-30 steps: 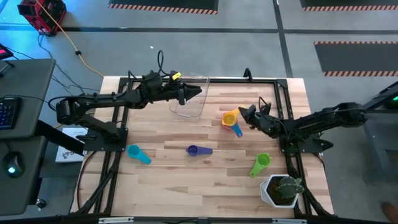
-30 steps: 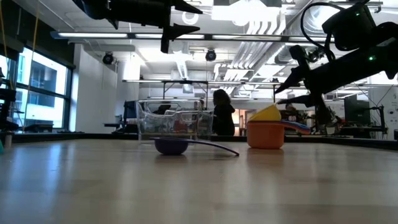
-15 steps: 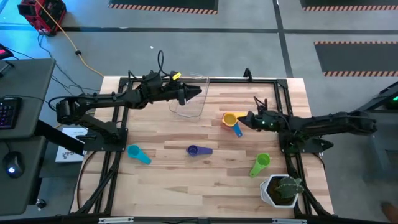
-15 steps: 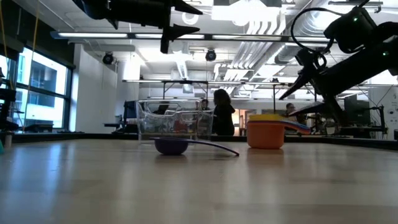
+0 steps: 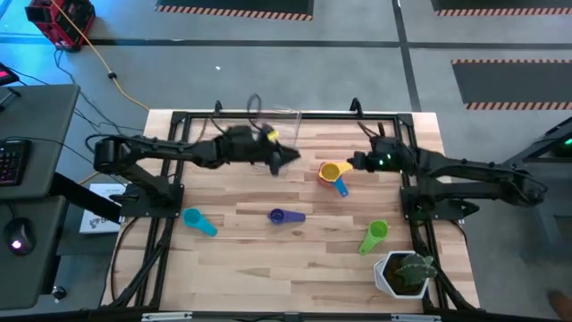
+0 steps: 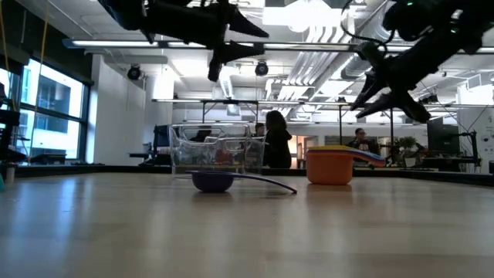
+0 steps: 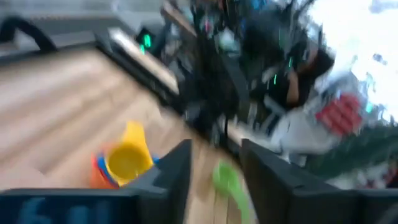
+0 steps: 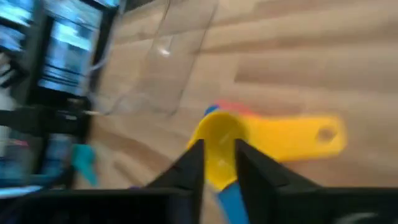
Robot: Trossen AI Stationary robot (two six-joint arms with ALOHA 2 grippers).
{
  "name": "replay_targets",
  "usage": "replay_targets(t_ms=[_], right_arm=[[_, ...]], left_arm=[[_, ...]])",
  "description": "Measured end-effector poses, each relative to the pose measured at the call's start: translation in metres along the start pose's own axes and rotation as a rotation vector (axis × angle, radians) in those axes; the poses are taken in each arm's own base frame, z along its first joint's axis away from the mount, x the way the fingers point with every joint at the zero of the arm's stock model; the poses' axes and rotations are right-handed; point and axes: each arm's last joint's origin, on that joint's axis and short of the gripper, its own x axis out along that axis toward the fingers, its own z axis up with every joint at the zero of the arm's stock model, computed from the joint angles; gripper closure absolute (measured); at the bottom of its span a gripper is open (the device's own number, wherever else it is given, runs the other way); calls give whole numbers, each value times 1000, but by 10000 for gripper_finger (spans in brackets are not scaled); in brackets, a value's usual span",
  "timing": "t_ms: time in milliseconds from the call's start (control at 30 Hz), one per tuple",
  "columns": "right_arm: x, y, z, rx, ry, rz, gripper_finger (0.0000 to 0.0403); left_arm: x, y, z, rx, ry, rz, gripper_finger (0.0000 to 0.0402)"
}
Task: Nest measuring cups in basket
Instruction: Stack the yellow measuring cup on top of the blue measuring cup
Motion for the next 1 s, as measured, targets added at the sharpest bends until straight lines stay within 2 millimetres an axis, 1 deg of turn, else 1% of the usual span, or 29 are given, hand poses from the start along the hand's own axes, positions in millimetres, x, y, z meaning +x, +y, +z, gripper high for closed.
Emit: replay_targets(t_ms=[33, 67, 100, 133, 200, 333, 400, 467, 600, 667, 800, 900, 1000], right_arm=[[2, 0, 7, -34, 19, -28, 378], [5, -2, 12, -63, 51, -43, 389], [9, -4, 18, -74, 85, -47, 390], [14, -7, 23, -70, 122, -44, 386], [23, -16, 31, -59, 193, -42, 383], [42, -36, 41, -27, 301, -39, 400], [47, -41, 45, -11, 320, -27, 397], [49, -43, 47, -11, 318, -23, 400], [49, -45, 51, -7, 289, -27, 401], [50, -47, 52, 3, 285, -41, 402], [58, -51, 48, 50, 334, -64, 403], [67, -51, 43, 61, 378, -70, 403], [72, -49, 38, 55, 406, -68, 403]], left_arm=[[7, -4, -6, 11, 37, -2, 310], [15, -9, -13, 28, 81, 2, 340], [23, -14, -19, 52, 126, 5, 370], [33, -19, -25, 80, 172, 5, 385], [55, -31, -36, 153, 266, 10, 389], [98, -45, -69, 329, 464, 66, 400], [113, -48, -86, 391, 530, 102, 399], [127, -50, -103, 432, 554, 129, 401], [146, -42, -131, 473, 551, 199, 401], [152, -34, -139, 493, 524, 253, 401], [163, -12, -143, 564, 453, 362, 401], [173, 7, -143, 589, 438, 330, 401], [176, 20, -140, 551, 453, 310, 401]])
